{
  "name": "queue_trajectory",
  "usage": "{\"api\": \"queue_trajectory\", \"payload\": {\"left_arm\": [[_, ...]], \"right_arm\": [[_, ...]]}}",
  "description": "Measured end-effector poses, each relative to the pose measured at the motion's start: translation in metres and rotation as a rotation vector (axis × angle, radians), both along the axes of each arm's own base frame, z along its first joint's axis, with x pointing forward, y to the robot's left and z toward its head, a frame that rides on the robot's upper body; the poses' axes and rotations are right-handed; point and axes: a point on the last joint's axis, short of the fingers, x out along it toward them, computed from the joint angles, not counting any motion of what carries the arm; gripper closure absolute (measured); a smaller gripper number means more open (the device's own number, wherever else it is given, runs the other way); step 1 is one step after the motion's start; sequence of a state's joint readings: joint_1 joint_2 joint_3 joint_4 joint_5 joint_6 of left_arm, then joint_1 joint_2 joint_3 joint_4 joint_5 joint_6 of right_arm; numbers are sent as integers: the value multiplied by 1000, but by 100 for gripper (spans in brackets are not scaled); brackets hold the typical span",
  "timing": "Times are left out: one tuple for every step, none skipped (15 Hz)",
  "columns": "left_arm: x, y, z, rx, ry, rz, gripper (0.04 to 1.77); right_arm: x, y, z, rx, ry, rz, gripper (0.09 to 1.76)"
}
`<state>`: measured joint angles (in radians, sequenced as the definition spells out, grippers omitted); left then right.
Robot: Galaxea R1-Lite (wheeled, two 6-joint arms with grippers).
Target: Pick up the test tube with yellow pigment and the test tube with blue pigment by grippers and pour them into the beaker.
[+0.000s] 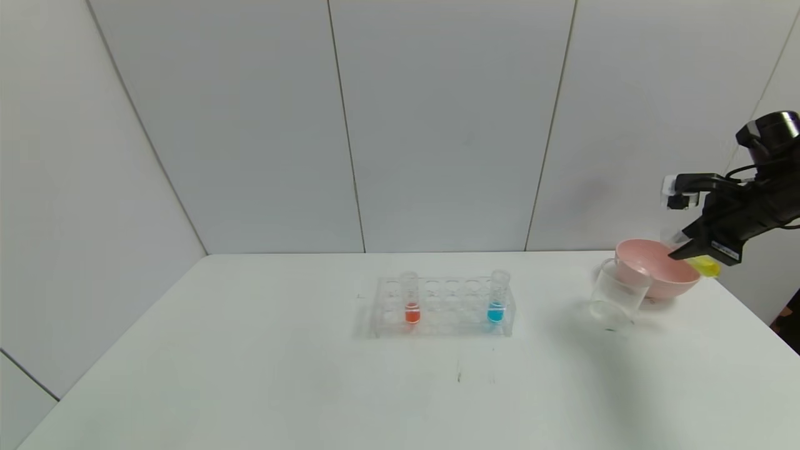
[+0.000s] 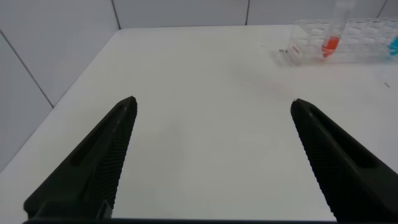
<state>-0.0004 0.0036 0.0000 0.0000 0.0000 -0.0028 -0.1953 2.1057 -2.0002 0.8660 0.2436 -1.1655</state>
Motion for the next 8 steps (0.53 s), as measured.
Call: {"api": "queue_trajectory", "payload": {"left_arm": [[0,0,0,0,0,0,5],[0,0,0,0,0,0,5],[0,0,0,0,0,0,5],[0,0,0,0,0,0,5],[0,0,0,0,0,0,5],[0,0,0,0,0,0,5],[0,0,0,0,0,0,5],[0,0,0,0,0,0,5]], "right_arm": [[0,3,0,-9,4,3,134],[1,7,0,-26,9,2,134],[1,11,-1,-47,22,-1,134],[0,14,-2,-68,35,-6,134],[0,18,-2,-87,45,-9,134],[1,21,-2,-105,52,-11,134],[1,24,-3,-118,55,-12,134],[2,26,-3,-131,57,-13,134]]}}
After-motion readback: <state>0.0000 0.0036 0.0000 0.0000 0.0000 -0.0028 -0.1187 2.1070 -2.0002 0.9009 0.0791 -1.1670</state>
